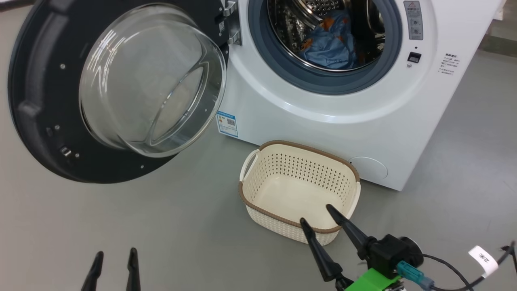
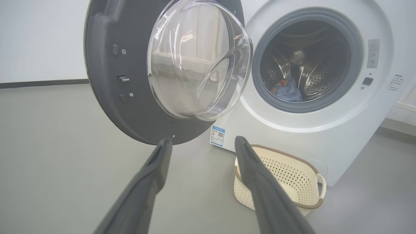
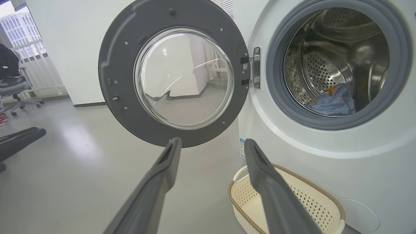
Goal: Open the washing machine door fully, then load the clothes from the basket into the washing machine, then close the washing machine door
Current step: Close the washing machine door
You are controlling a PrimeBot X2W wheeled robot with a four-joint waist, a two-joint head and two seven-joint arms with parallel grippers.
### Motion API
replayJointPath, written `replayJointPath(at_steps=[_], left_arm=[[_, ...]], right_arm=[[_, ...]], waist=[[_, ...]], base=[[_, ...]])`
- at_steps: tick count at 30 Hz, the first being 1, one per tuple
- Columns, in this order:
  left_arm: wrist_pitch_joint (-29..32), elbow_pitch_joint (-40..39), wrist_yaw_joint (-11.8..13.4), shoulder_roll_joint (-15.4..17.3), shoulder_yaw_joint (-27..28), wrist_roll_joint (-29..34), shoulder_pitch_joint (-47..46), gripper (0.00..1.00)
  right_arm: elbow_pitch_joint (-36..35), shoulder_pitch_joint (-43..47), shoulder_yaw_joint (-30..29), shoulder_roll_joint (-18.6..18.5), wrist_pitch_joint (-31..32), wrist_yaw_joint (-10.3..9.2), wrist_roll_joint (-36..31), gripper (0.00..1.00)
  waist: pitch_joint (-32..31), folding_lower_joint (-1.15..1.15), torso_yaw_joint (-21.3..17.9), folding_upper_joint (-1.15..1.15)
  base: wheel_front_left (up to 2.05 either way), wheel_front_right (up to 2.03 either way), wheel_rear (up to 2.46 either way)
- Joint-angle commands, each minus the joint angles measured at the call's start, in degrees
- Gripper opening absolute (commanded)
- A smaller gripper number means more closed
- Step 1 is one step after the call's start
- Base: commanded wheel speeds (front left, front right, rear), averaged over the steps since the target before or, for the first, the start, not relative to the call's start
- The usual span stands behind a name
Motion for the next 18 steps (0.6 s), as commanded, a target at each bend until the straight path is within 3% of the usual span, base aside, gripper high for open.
replayJointPath(at_steps=[1,18], left_arm=[[-0.35,-2.54,0.70,-0.07,2.66,-0.10,-0.60,1.00],[-0.36,-4.95,2.32,-1.35,1.72,0.95,0.69,1.00]], right_arm=[[-0.63,-3.05,2.29,0.18,-0.71,0.09,0.82,1.00],[0.50,-3.15,2.34,0.18,-0.71,0.09,0.14,1.00]], waist=[[0.50,0.00,0.37,0.00],[0.52,0.00,0.28,0.00]], base=[[-0.15,-0.15,-0.15],[-0.16,-0.16,-0.16]])
